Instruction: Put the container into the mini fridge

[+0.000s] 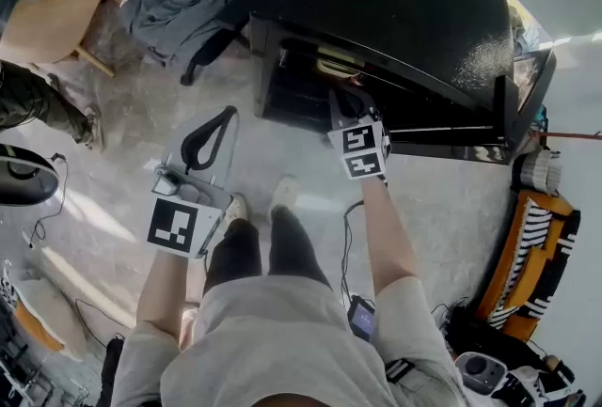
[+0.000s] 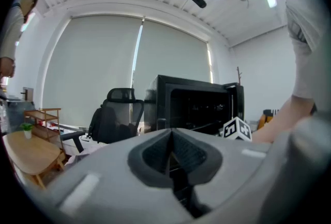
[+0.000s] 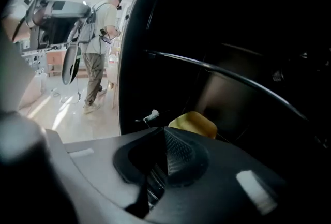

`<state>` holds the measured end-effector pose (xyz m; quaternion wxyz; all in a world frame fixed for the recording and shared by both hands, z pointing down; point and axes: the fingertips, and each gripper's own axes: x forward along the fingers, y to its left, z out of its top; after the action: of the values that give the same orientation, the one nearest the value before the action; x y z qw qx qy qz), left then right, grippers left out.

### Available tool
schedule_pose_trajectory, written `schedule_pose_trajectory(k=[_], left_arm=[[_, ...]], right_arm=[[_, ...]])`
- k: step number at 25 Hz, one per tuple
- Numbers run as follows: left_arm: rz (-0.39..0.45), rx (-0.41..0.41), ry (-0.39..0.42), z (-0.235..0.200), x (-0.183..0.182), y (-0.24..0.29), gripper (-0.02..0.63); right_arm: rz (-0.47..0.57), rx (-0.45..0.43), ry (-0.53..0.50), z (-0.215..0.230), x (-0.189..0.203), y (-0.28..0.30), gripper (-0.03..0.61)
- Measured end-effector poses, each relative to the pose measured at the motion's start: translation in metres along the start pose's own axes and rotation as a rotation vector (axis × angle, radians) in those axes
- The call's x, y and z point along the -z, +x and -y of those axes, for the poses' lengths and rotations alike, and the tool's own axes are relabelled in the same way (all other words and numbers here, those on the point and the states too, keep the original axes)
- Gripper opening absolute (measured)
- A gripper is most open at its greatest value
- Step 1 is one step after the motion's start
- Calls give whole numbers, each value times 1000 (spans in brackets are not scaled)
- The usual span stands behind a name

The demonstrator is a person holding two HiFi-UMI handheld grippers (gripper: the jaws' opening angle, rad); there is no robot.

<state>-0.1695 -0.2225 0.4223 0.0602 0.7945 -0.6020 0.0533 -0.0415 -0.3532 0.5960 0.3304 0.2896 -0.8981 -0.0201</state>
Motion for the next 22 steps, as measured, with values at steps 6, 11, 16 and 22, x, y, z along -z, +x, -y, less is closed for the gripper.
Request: schedule_pose_trajectory(k=[6,11,16,22], left_arm=[[11,61,32,9,-5,-3,2],[8,107,37,17,-8,-9,2],[17,149,49,28,-11,-19,2],[30,191,62,44,-18,-33,2]], right_arm=[[73,50,138,-8,-6,-33,-2],[128,103,204,-16,-10,-62,-2],[179,149,255,-29,-15,-96,-2],[227,194,292,-45,-20,-138,-2]])
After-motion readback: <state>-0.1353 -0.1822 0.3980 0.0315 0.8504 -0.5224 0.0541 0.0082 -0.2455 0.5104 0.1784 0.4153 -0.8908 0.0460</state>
